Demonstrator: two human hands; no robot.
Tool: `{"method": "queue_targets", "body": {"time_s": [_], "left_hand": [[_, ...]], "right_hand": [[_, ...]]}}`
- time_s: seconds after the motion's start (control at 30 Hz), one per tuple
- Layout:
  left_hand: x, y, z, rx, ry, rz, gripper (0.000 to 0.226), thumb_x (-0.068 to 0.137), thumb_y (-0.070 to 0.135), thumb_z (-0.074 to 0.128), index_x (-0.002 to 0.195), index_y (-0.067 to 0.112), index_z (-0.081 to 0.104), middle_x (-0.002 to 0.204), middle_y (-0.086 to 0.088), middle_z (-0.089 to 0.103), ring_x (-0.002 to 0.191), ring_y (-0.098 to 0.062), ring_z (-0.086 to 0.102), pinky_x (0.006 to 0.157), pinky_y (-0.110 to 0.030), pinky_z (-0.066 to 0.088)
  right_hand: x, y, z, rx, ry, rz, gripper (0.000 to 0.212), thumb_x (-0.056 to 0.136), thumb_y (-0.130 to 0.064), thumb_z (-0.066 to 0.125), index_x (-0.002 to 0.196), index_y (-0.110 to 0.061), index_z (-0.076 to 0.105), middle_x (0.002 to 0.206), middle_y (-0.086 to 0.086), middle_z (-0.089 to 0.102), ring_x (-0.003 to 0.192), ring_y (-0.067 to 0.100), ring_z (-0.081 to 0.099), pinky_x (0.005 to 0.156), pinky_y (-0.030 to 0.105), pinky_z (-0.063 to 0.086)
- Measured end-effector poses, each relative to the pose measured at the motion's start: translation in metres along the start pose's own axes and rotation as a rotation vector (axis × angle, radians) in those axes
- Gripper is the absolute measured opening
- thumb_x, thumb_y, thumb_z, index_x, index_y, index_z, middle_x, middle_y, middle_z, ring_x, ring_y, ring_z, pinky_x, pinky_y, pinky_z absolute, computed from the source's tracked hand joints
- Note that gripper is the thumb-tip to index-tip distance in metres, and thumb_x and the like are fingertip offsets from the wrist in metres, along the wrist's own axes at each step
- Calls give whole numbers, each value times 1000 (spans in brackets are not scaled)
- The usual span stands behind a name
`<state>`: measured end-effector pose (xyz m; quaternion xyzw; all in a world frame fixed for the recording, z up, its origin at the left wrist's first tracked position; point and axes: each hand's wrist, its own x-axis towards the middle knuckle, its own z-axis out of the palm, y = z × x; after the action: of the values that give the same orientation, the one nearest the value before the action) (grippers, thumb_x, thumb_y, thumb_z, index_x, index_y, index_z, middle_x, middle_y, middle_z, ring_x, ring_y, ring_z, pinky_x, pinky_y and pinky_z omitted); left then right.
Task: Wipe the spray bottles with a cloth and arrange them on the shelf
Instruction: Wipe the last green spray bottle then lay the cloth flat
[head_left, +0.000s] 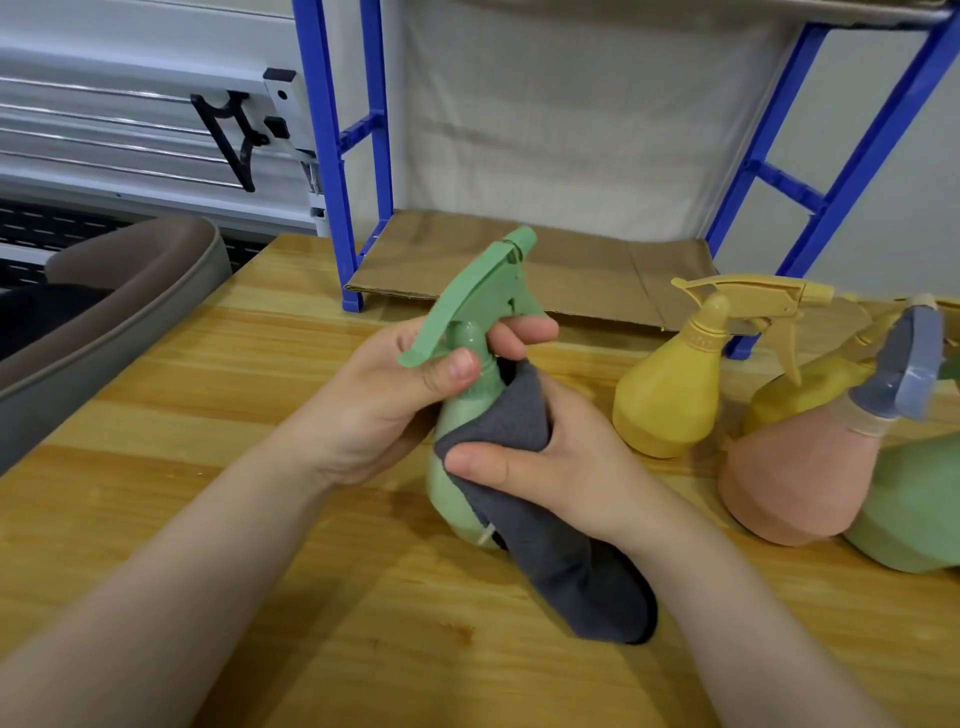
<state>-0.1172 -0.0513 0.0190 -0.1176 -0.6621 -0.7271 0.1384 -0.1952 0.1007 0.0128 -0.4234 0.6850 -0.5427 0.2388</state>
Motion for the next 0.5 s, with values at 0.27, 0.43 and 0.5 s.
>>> {"method": "queue_targets", "body": {"time_s": [0.27,0.43,0.5], "left_hand": [[6,-1,-10,-305,202,122,30,75,44,76,96,24,73,128,1,64,124,-15,55,112,-40,37],[8,2,-8,-311,289,212,27,79,40,71,97,20,71,129,-2,64,119,-22,59,108,-38,42],[7,0,-2,-272,277,239,26,81,37,69,98,18,70,128,-3,64,115,-24,61,101,-34,46]], "right_hand": [[0,8,3,391,37,128,44,70,-50,72,98,-17,68,87,0,74,82,13,70,73,26,56],[4,7,16,701,90,317,54,70,-66,65,98,-21,77,106,8,75,97,20,72,88,33,57],[6,5,18,880,98,379,50,81,-60,54,95,-20,79,98,5,76,87,16,74,74,27,59]]}}
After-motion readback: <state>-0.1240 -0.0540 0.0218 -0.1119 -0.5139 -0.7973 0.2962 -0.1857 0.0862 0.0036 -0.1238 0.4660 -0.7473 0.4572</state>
